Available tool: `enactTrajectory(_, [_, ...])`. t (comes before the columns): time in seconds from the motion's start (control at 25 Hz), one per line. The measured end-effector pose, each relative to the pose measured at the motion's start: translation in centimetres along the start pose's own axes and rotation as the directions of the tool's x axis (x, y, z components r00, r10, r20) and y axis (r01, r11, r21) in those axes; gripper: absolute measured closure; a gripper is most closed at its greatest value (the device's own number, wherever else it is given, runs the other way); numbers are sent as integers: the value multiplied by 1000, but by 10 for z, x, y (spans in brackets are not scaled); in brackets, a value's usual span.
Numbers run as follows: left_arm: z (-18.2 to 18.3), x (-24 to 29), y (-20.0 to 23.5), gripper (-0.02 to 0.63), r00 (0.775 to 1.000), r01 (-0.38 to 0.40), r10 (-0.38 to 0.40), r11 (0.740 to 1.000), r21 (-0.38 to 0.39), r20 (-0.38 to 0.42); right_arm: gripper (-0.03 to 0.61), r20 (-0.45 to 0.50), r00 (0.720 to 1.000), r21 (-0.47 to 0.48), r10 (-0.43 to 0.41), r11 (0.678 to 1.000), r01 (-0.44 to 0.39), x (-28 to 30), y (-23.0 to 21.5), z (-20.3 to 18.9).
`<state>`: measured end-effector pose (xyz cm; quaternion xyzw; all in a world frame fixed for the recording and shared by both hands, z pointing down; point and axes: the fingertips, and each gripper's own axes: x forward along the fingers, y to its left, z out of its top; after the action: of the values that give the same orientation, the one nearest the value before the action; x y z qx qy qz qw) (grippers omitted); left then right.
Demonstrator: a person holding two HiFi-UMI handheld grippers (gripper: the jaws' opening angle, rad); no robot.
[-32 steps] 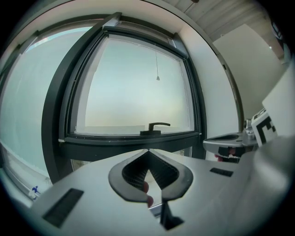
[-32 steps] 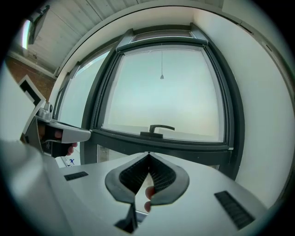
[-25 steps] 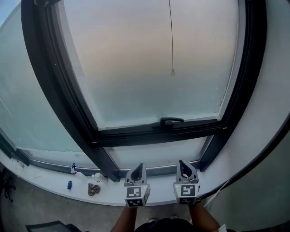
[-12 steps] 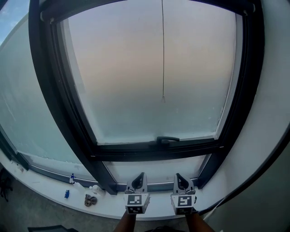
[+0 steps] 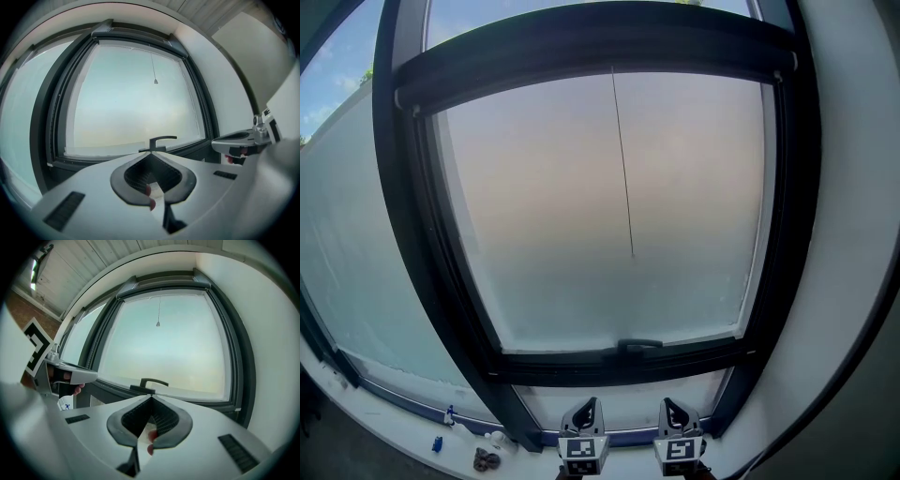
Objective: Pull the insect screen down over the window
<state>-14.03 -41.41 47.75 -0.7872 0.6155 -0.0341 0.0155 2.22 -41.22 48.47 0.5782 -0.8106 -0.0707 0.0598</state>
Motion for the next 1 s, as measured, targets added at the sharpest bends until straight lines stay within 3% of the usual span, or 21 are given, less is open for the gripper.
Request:
enactTrajectory(0.32, [64,14,11,612,992,-35,30,999,39,125,575,109,994,-79,3,997,6,16,-18,55])
enactTrajectory(0.48, [111,26,17,611,975,-67,41,991,116,218,575,192,981,-116,10,993,12,29,-29,100])
enactTrajectory(0.6, [148,30,15,611,956,-92,41,982,163,291,575,255,967,-139,20,990,17,34,-35,137])
enactTrajectory(0.76, [194,30,21,611,923,-110,39,980,166,382,575,328,944,-174,37,984,22,36,-35,196])
enactTrajectory(1.0, [266,30,17,611,869,-128,4,968,217,494,575,439,895,-327,74,941,83,47,-47,277])
